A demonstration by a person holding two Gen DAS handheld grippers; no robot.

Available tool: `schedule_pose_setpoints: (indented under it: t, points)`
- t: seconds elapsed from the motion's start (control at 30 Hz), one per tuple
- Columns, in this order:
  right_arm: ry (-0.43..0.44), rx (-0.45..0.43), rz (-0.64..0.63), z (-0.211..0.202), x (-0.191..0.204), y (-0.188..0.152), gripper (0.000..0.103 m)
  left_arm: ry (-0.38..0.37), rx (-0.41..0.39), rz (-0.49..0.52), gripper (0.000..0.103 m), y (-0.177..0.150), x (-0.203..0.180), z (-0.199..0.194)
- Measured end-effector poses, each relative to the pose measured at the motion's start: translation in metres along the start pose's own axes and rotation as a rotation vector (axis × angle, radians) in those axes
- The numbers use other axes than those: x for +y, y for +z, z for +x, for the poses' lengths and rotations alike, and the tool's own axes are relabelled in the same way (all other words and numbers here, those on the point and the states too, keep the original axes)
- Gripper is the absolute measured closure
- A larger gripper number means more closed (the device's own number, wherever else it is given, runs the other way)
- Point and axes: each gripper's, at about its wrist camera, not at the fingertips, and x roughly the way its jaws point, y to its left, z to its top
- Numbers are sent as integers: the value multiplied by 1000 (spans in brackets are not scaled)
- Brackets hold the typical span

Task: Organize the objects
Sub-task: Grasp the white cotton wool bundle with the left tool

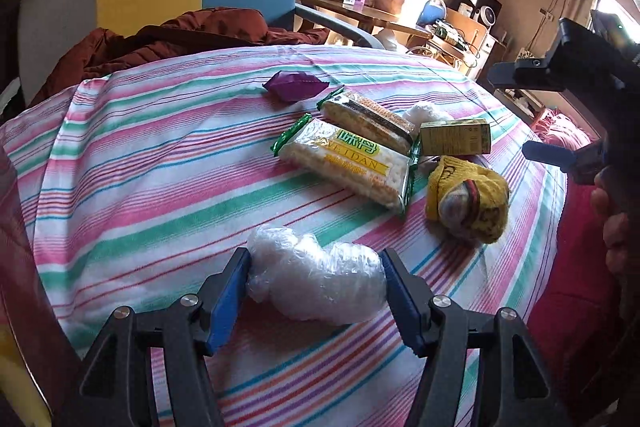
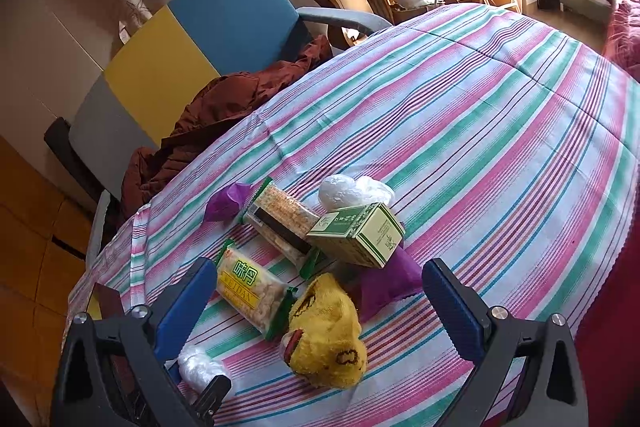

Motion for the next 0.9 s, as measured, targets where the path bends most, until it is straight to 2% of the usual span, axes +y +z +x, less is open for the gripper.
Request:
schedule_pose_setpoints:
  t: [0.17, 0.3, 0.37, 0.67, 0.9]
  points:
    - [9, 14, 30, 1, -5, 0, 0, -4, -7, 1, 37, -6, 2, 3]
    - [11, 58, 19, 9, -1, -3, 0, 7, -12, 13, 38, -7, 0, 5]
    - [11, 84, -1, 13, 3, -5, 0, 53, -14, 17, 54, -9, 0, 5]
    - [-47, 192, -79, 35, 14, -17, 0, 7, -25, -26, 54, -11, 10, 2]
    - [-80, 298, -160, 53, 26, -30, 0, -80, -28, -50, 38, -11, 14, 1]
